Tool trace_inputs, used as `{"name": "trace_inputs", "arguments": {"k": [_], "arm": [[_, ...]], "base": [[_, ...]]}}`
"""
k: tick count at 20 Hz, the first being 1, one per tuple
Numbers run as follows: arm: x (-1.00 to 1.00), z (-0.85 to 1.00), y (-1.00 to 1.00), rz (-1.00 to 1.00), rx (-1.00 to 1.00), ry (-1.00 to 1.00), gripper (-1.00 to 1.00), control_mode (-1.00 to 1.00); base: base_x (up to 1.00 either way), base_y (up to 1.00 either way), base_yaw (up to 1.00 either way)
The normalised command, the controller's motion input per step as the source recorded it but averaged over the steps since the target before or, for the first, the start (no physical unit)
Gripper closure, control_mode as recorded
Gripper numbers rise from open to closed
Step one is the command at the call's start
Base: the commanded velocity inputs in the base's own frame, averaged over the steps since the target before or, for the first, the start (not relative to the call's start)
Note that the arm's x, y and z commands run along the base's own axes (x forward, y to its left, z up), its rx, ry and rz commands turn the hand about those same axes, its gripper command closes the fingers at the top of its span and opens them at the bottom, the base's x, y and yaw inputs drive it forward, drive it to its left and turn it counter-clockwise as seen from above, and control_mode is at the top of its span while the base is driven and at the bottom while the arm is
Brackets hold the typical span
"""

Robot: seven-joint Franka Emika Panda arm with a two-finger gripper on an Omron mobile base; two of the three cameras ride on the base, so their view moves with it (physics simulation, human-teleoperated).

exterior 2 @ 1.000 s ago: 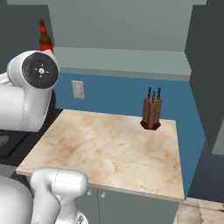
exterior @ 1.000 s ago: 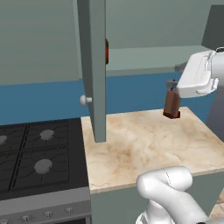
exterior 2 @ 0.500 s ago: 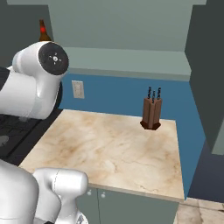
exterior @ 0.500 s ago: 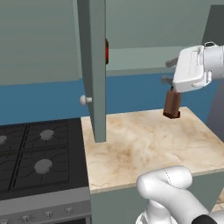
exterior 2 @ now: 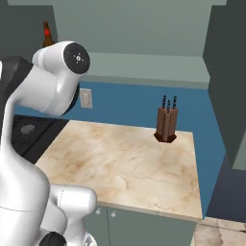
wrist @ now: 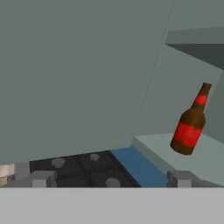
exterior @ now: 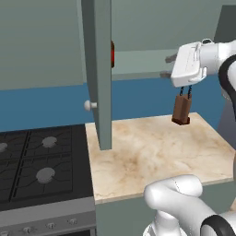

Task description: Get the candle and the beer from the cabinet and move them to the dining counter.

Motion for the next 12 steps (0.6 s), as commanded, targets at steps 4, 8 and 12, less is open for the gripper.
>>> {"name": "trace_inputs", "arguments": {"k": [4,8,12], "arm": [[0.61,-0.02,0.04,-0.01,0.00,-0.06,-1.00,-1.00],[0.49,-0.02,0.01,0.00,0.00,-0.05,-1.00,-1.00],[0.10,0.00,0.00,0.01,0.00,0.00,-1.00,-1.00]], "base": [[0.00,0.00,0.00],[0.00,0.00,0.00],[0.00,0.00,0.00]]}}
